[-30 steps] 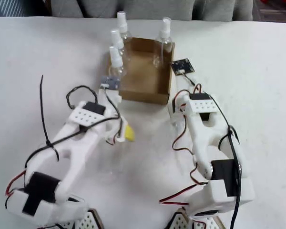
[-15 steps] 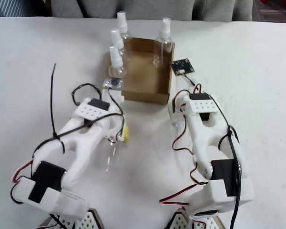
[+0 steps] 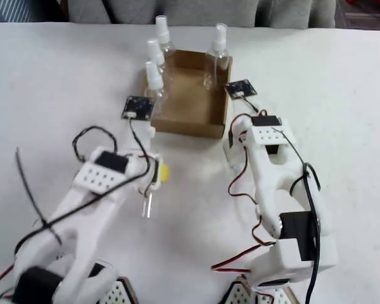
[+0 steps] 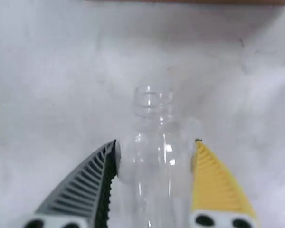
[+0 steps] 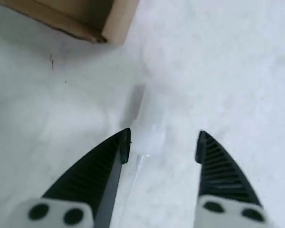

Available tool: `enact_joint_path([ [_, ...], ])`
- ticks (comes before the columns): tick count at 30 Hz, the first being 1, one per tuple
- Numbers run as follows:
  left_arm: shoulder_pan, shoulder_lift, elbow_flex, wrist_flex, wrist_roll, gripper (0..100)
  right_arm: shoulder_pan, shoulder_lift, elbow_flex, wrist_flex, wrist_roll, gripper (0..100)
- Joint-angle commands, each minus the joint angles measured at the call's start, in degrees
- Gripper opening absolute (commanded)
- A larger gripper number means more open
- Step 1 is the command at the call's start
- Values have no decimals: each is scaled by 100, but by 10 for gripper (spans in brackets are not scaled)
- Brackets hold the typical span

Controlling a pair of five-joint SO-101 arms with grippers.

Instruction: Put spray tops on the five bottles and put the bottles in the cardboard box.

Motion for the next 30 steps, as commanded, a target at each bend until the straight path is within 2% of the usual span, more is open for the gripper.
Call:
enact_joint_path([
  [1, -84, -1077, 387, -457, 9, 94, 13, -92, -273, 92, 18, 265],
  [9, -576, -2334, 1143, -1108, 9, 94, -31, -57, -281, 189, -176, 145],
  [17, -602, -3327, 1890, -1626, 18, 98, -57, 198, -290, -66, -185, 142],
  [27, -602, -4532, 2418, -1626, 44, 94, -145, 725, -598, -101, -202, 135],
  [30, -585, -4822, 2541, -1618, 44, 94, -145, 725, -598, -101, -193, 70],
])
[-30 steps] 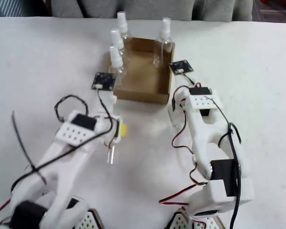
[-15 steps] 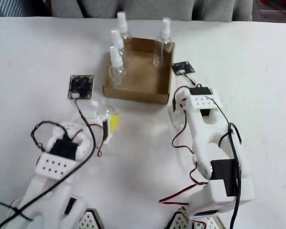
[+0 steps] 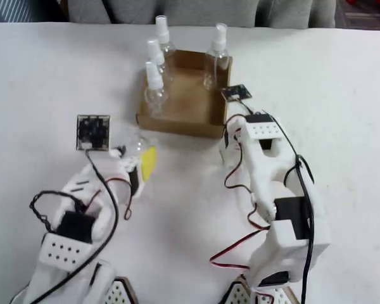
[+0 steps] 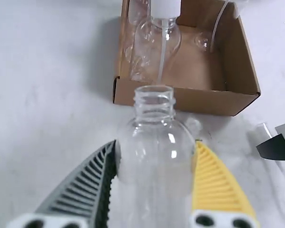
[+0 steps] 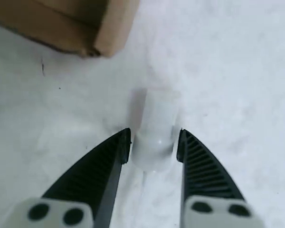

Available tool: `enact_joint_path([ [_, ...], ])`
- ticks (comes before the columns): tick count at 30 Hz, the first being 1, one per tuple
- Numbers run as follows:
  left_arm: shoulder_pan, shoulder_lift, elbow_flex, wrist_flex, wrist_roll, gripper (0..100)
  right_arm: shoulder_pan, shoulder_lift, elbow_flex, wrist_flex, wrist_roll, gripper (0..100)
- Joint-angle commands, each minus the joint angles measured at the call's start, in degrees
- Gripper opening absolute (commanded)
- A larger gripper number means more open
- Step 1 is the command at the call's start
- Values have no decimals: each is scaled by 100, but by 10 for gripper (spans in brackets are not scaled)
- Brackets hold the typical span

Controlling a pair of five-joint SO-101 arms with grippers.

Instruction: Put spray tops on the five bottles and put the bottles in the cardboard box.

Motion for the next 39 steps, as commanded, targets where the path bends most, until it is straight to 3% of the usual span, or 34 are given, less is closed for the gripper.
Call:
enact_joint_path([
  [1, -48, -541, 53, -149, 62, 94, -40, -57, -246, -75, -35, 39],
  [15, -57, -1015, 255, -193, 26, 98, 180, -1068, 97, 259, -97, 16],
  [22, -13, -2237, 791, -185, 26, 94, 110, -2343, 475, 215, -615, 16],
  [30, -13, -3618, 1371, -149, 26, 94, -848, -3758, 448, -189, -677, 21],
  [39, -4, -3688, 1512, -211, 26, 94, -2018, -4875, 484, -1385, -721, 21],
])
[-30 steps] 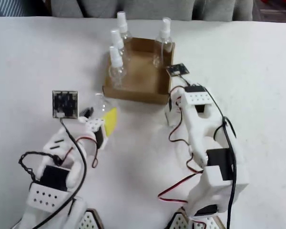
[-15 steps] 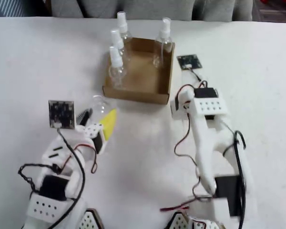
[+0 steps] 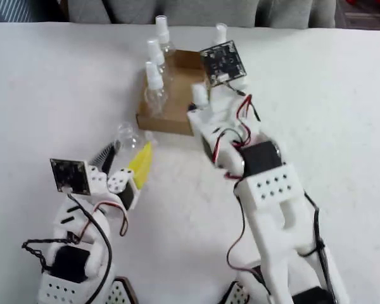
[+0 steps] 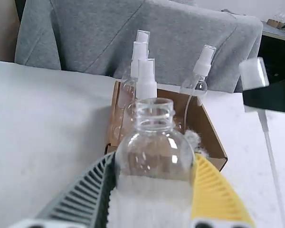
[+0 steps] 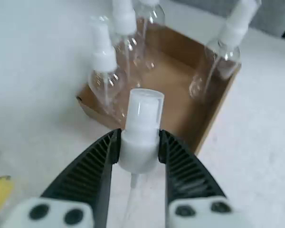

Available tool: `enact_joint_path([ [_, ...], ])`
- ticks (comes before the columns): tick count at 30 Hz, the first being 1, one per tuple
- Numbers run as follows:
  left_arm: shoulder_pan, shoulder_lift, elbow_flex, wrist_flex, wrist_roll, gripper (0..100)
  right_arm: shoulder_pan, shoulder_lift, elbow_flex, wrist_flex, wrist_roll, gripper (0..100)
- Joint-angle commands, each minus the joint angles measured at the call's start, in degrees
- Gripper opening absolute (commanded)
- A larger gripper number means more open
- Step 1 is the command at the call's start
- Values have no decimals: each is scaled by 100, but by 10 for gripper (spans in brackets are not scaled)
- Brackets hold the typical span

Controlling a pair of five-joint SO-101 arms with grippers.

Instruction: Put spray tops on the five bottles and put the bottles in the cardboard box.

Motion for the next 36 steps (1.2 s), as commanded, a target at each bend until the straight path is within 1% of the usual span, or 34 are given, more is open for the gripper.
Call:
enact_joint_path([
  [1, 31, -92, 70, -299, 26, 94, -453, -585, -79, -470, -44, 21],
  [6, 286, -92, 448, -879, 18, 94, -963, -1244, -79, -1367, -44, 21],
  [12, 303, -92, 695, -1275, 18, 94, -1481, -1763, -97, -2826, -26, 18],
  [16, 312, -92, 703, -1248, 18, 94, -1587, -1895, -97, -3284, -26, 17],
  [21, 312, -92, 712, -1266, 18, 94, -1675, -1710, -97, -3925, -62, 17],
  [25, 312, -92, 712, -1292, 18, 94, -1895, -1490, -105, -4259, -18, 17],
  [31, 312, -92, 765, -1292, 9, 94, -1859, -1367, 35, -4268, -26, 17],
  [36, 470, -92, 774, -1248, -440, 94, -1859, -1349, 334, -4303, -26, 17],
])
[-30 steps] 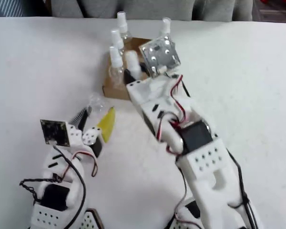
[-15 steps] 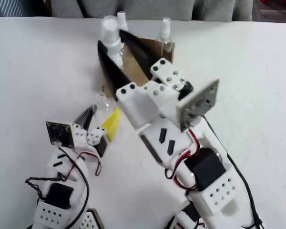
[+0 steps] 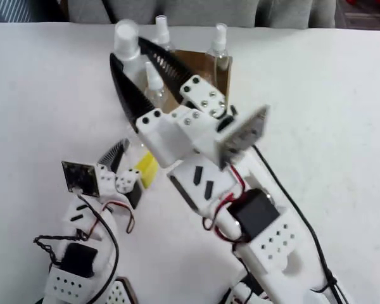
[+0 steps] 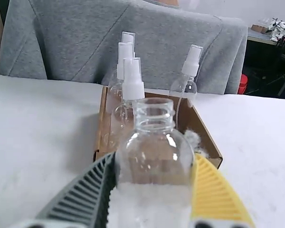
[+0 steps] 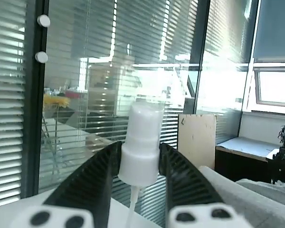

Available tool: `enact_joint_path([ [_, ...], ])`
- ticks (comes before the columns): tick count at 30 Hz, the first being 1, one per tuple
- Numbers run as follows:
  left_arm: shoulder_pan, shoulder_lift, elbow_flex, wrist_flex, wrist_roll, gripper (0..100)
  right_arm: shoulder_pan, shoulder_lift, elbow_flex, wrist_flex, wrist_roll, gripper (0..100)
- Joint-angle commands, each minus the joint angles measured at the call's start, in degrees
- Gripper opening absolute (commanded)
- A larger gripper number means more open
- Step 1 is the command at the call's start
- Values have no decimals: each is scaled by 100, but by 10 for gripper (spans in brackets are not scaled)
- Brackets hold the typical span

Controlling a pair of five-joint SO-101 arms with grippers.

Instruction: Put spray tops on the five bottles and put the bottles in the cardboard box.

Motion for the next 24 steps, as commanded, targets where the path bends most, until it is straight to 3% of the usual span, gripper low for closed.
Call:
enact_joint_path([
  [1, 277, -84, -9, -167, -334, 94, -31, -4, 26, -145, -18, 17],
  [17, 268, -66, -9, -167, -475, 94, 646, 567, 220, -453, -62, 17],
  [21, 268, -66, -9, -167, -475, 94, 382, 251, 220, 171, -149, 17],
  [24, 268, -66, -9, -167, -475, 94, 347, 101, 220, 505, -615, 17],
])
